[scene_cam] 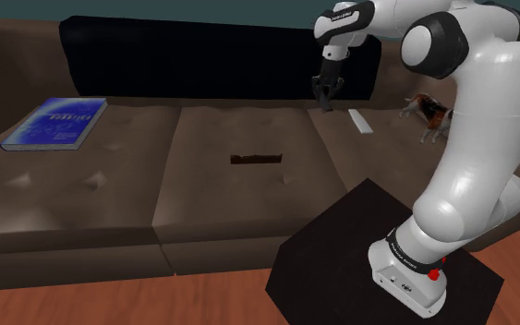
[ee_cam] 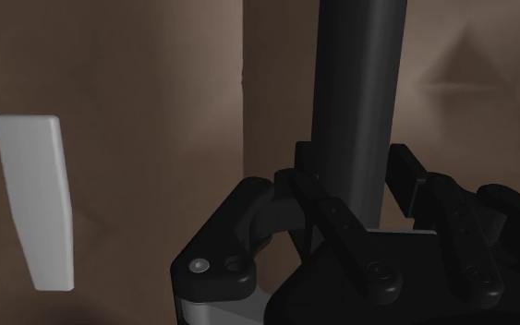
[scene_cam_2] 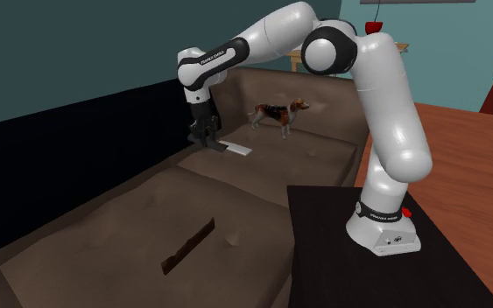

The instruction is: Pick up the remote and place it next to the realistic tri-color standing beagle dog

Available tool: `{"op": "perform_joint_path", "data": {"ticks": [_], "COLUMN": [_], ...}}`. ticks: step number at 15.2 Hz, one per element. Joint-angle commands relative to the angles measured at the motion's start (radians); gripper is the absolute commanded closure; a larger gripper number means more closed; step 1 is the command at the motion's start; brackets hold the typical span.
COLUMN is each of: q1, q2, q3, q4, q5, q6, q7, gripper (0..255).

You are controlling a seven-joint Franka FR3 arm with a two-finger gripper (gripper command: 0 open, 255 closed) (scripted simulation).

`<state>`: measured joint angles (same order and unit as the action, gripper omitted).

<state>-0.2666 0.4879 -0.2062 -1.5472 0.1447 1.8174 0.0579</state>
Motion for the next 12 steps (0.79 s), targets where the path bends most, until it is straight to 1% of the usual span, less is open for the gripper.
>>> {"op": "perform_joint_path", "data": {"ticks": [1,12], "q1": [-0.001,-0.003], "q2": [-0.007,-0.04], "q3": [-0.001,-0.005], "q4": [0.018,0.117], "q5": [-0.002,-0.011], "q6": [-0.025,-0.156], "q7": [0.002,0.013], "gripper": [255,255]}}
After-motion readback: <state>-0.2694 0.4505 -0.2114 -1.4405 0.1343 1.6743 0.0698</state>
